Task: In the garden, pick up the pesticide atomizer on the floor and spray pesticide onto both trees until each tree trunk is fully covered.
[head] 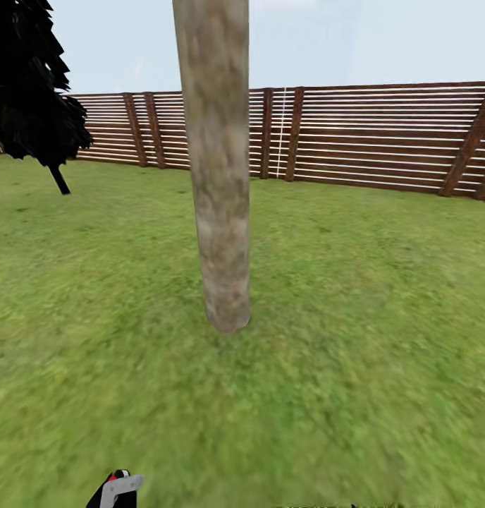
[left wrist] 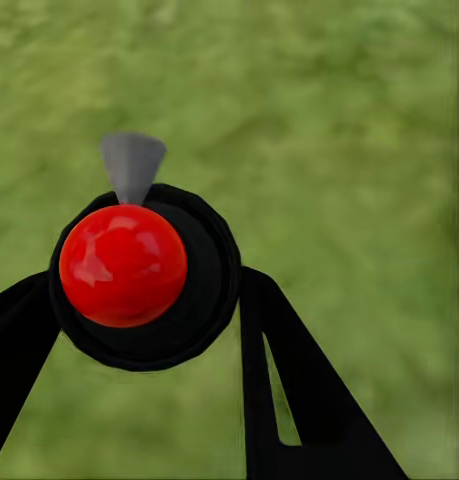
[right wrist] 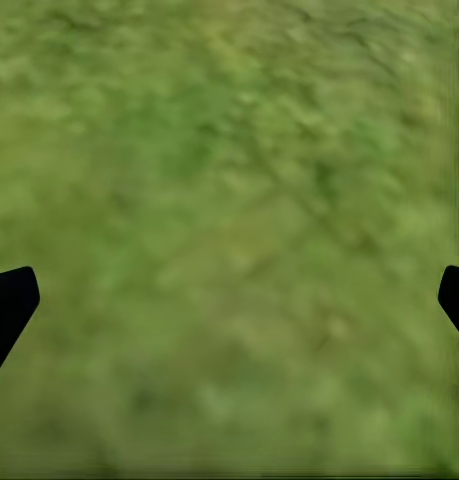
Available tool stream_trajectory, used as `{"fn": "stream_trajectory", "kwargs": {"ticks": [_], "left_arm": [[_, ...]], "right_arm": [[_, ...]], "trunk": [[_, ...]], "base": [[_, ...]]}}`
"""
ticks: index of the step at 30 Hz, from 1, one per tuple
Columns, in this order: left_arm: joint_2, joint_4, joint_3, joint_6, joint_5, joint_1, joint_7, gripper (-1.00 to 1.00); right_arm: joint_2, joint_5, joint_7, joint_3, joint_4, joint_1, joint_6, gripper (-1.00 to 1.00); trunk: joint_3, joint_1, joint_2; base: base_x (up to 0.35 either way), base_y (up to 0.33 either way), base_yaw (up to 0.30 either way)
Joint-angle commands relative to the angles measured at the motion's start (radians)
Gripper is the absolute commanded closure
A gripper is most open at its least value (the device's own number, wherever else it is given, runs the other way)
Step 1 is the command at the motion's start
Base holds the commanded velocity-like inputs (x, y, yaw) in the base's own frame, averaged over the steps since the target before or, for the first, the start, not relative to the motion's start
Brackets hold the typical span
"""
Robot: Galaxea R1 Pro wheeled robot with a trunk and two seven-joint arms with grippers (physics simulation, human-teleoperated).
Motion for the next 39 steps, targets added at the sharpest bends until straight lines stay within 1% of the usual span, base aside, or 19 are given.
{"fn": "stream_trajectory", "kwargs": {"ticks": [1,7,14,17,18,19,21,22,23,24,25,27,29,31,32,34,35,37,39], "left_arm": [[0.0,0.0,0.0,0.001,-0.001,0.0,0.0,1.0],[0.0,0.0,0.0,0.001,-0.001,-0.001,0.0,1.0],[-0.003,0.0,-0.002,0.0,-0.003,-0.001,-0.001,1.0],[-0.003,-0.002,-0.009,0.0,-0.019,-0.001,-0.002,1.0],[0.006,-0.003,-0.011,0.002,-0.078,-0.01,-0.009,1.0],[0.01,-0.003,-0.012,0.002,-0.105,-0.013,-0.012,1.0],[0.021,-0.01,-0.013,0.003,-0.193,-0.017,-0.042,1.0],[0.025,-0.012,-0.012,0.009,-0.294,-0.018,-0.096,1.0],[0.027,-0.011,-0.011,0.018,-0.382,-0.019,-0.145,1.0],[0.028,-0.01,-0.011,0.028,-0.417,-0.019,-0.166,1.0],[0.033,-0.011,-0.011,0.06,-0.465,-0.019,-0.21,1.0],[0.049,-0.017,-0.008,0.141,-0.529,-0.02,-0.336,1.0],[0.068,-0.039,-0.006,0.183,-0.549,-0.035,-0.468,1.0],[0.077,-0.052,-0.006,0.204,-0.554,-0.061,-0.555,1.0],[0.078,-0.055,-0.005,0.212,-0.555,-0.072,-0.576,1.0],[0.078,-0.061,-0.006,0.255,-0.556,-0.103,-0.63,1.0],[0.077,-0.069,-0.007,0.281,-0.557,-0.114,-0.651,1.0],[0.075,-0.117,-0.009,0.335,-0.558,-0.123,-0.674,1.0],[0.073,-0.129,-0.011,0.345,-0.559,-0.124,-0.678,1.0]], "right_arm": [[0.0,0.0,0.0,0.0,0.0,0.0,0.0,-1.0],[0.0,0.0,0.0,0.0,0.0,0.0,0.0,-1.0],[0.0,0.008,0.006,0.003,-0.005,0.0,0.001,-1.0],[0.0,0.012,0.01,0.005,-0.064,-0.002,0.004,-1.0],[0.004,0.053,0.069,0.029,-0.18,-0.015,0.022,-1.0],[0.005,0.063,0.095,0.036,-0.228,-0.023,0.042,-1.0],[0.009,0.072,0.189,0.073,-0.302,-0.034,0.124,-1.0],[0.011,0.074,0.33,0.126,-0.36,-0.054,0.217,-1.0],[0.012,0.075,0.466,0.153,-0.404,-0.08,0.31,-1.0],[0.012,0.075,0.527,0.16,-0.418,-0.096,0.35,-1.0],[0.012,0.075,0.626,0.165,-0.432,-0.132,0.401,-1.0],[0.013,0.074,0.78,0.171,-0.438,-0.194,0.442,-1.0],[0.015,0.074,0.849,0.18,-0.44,-0.22,0.453,-1.0],[0.024,0.074,0.868,0.232,-0.44,-0.227,0.456,-1.0],[0.028,0.074,0.87,0.261,-0.441,-0.228,0.456,-1.0],[0.035,0.074,0.874,0.345,-0.445,-0.23,0.457,-1.0],[0.039,0.074,0.875,0.365,-0.446,-0.231,0.457,-1.0],[0.047,0.074,0.904,0.383,-0.447,-0.231,0.457,-1.0],[0.049,0.074,0.929,0.386,-0.447,-0.232,0.457,-1.0]], "trunk": [[0.0,0.0,0.0],[0.0,0.0,0.0],[0.0,0.0,0.0],[0.0,0.0,0.0],[0.0,0.0,0.0],[0.0,0.0,0.0],[0.0,0.0,0.0],[0.0,0.0,0.0],[0.0,0.0,0.0],[0.0,0.0,0.0],[0.0,0.0,0.0],[0.0,0.0,0.0],[0.0,0.0,0.0],[0.0,0.0,0.0],[0.0,0.0,0.0],[0.0,0.0,0.0],[0.0,0.0,0.0],[0.0,0.0,0.0],[0.0,0.0,0.0]], "base": [[0.0,0.0,-0.268],[0.283,-0.061,-0.228],[0.304,-0.125,-0.022],[0.287,-0.142,0.0],[0.076,-0.038,0.0],[0.039,-0.02,0.0],[0.016,-0.008,0.0],[0.005,-0.003,0.0],[0.002,-0.001,0.0],[0.001,-0.001,0.0],[0.0,0.0,0.0],[0.0,0.0,0.0],[0.0,0.0,0.0],[0.0,0.0,0.0],[0.0,0.0,0.0],[0.0,0.0,0.0],[0.0,0.0,0.0],[0.0,0.0,0.0],[0.0,0.0,0.0]]}}
